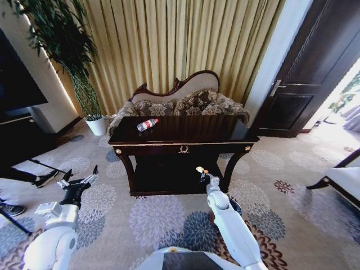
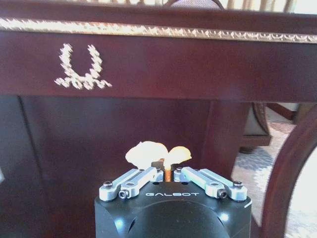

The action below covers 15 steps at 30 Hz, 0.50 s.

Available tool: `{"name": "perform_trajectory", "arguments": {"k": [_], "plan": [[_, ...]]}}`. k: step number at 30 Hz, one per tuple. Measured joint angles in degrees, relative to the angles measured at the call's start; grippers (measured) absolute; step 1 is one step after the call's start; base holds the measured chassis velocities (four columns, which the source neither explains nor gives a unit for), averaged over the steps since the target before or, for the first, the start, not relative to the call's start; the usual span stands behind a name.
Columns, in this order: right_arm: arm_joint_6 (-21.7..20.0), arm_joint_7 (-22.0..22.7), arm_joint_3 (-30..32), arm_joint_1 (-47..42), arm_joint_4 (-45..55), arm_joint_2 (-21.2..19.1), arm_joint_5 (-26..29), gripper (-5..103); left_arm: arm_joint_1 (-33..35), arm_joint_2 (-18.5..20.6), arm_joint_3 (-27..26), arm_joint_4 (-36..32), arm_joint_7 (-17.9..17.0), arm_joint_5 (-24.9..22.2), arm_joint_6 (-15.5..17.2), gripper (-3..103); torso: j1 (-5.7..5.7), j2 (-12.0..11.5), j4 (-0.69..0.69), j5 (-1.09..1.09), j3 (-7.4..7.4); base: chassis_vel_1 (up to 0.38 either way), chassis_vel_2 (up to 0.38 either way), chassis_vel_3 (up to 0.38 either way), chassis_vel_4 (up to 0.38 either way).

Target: Move to the front of the table and place the trash on the table into the trash bin.

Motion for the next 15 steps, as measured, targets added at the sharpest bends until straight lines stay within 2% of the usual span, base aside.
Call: {"name": "perform_trajectory", "arguments": {"k": [5,15], "plan": [[0.46,1.34,0.22,3.10,-5.32,0.75,-1.61,5,-0.04,-0.13,0.20,-0.08,0.03,0.03,0.00,100,0.00,-0.01,0.01,0.00,0.00,0.000,0.000,0.000,0.000],[0.62,0.25,0.24,2.39,-3.76,0.53,-0.79,5,-0.06,-0.05,0.04,0.25,0.30,0.02,0.00,100,0.00,0.00,0.00,0.00,0.00,0.000,0.000,0.000,0.000]]}}
